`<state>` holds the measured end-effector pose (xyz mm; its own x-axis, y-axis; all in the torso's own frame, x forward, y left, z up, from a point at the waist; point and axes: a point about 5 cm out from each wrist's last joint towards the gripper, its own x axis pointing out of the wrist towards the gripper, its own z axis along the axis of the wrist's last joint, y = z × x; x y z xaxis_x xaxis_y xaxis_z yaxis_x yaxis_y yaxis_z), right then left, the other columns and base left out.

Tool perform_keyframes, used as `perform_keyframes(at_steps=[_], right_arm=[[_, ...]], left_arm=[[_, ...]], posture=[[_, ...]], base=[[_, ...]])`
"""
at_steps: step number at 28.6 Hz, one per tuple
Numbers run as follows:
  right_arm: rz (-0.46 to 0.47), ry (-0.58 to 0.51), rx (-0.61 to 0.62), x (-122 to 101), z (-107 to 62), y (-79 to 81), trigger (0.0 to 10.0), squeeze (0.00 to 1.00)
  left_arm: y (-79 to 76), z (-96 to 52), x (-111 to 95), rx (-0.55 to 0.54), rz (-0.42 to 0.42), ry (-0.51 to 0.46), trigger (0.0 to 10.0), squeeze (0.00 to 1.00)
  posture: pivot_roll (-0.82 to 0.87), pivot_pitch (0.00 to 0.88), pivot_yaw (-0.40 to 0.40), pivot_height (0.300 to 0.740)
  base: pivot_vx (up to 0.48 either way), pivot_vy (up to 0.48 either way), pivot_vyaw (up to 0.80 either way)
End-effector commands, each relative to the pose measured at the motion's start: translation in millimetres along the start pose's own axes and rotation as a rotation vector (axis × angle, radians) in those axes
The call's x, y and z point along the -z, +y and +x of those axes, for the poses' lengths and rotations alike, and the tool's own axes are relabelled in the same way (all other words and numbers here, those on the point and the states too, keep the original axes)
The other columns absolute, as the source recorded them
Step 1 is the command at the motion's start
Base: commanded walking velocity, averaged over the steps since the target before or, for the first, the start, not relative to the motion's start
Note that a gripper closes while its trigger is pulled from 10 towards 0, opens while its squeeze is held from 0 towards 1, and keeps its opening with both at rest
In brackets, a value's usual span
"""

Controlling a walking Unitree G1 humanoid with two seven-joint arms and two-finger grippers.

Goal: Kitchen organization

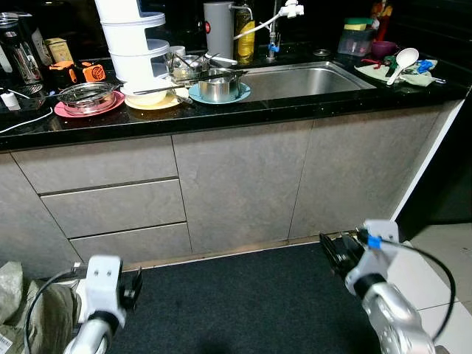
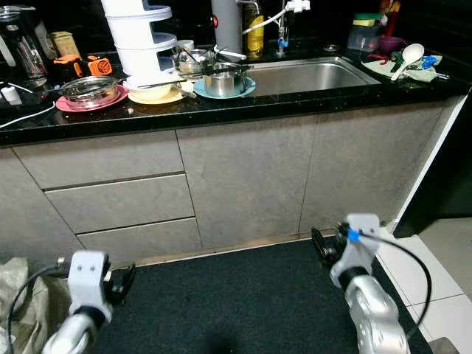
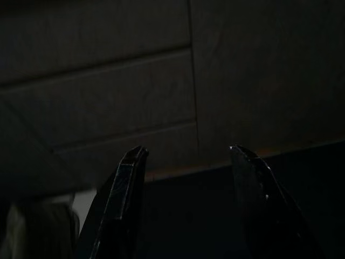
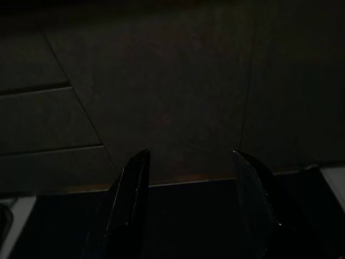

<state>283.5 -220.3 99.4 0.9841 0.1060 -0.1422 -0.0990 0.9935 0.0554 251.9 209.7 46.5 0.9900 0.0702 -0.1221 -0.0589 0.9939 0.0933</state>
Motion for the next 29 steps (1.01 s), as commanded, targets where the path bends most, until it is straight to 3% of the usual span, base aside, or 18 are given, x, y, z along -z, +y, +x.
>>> perform_keyframes(at_steps=[1,2,3,4,5,7,8,16,20,21,24,29], right_arm=[[-0.059,0.044,-0.015,2.7,1.3,4.1,10.0,0.0],[-0.059,0.044,-0.015,2.7,1.3,4.1,10.0,0.0],[-0.049,0.027,-0.044,1.5,0.5,8.1,10.0,0.11],[-0.049,0.027,-0.044,1.5,0.5,8.1,10.0,0.11],[-0.043,0.005,-0.09,-0.2,-1.5,15.8,10.0,1.0],[-0.043,0.005,-0.09,-0.2,-1.5,15.8,10.0,1.0],[-0.041,-0.002,-0.098,-1.5,-2.0,18.7,10.0,1.0],[-0.041,-0.032,-0.109,-10.6,-2.0,24.8,10.0,1.0],[0.006,-0.071,-0.121,-22.6,1.3,30.6,10.0,1.0],[0.027,-0.083,-0.144,-25.6,1.4,33.7,10.0,0.0],[-0.037,-0.079,-0.215,-27.2,-0.4,41.7,10.0,0.0],[-0.034,-0.085,-0.229,-27.8,0.6,45.7,10.0,0.0]], left_arm=[[-9.7,3.8,-7.1,0.022,0.051,-0.016,10.0,0.0],[-9.7,3.8,-7.1,0.022,0.051,-0.016,10.0,0.0],[-15.4,4.9,-11.6,0.05,0.067,-0.038,10.0,0.0],[-15.4,4.9,-11.6,0.05,0.067,-0.038,10.0,0.0],[-24.0,3.8,-17.3,0.109,0.067,-0.075,10.0,0.44],[-24.0,3.8,-17.3,0.109,0.067,-0.075,10.0,0.44],[-25.9,2.8,-18.6,0.124,0.069,-0.081,10.0,1.0],[-19.2,2.4,-26.5,0.106,0.081,-0.107,10.0,1.0],[-2.3,7.1,-34.8,0.044,0.114,-0.098,10.0,1.0],[-0.8,8.0,-35.6,0.043,0.121,-0.088,10.0,0.0],[-1.5,7.9,-38.0,0.024,0.111,-0.084,10.0,0.0],[-7.4,10.3,-42.4,0.018,0.073,-0.089,10.0,0.0]], posture=[[-0.09,0.0,0.01,0.74],[-0.09,0.0,0.01,0.74],[-0.09,0.0,0.01,0.74],[-0.09,0.0,0.01,0.74],[-0.09,0.0,0.014,0.74],[-0.09,0.0,0.014,0.74],[-0.1,0.0,0.016,0.74],[-0.09,0.0,0.016,0.74],[-0.08,0.0,0.016,0.74],[-0.08,0.0,0.016,0.74],[-0.08,0.0,0.016,0.74],[-0.07,0.0,0.007,0.74]], base=[[0.0,0.0,0.0],[0.0,0.0,0.0],[0.0,0.0,0.0],[0.0,0.0,0.0],[0.0,0.0,0.0],[0.0,0.0,0.0],[0.0,0.0,0.0],[0.0,0.0,0.0],[0.0,0.0,0.0],[0.0,0.0,0.0],[0.0,0.0,0.41],[0.0,0.0,0.8]])
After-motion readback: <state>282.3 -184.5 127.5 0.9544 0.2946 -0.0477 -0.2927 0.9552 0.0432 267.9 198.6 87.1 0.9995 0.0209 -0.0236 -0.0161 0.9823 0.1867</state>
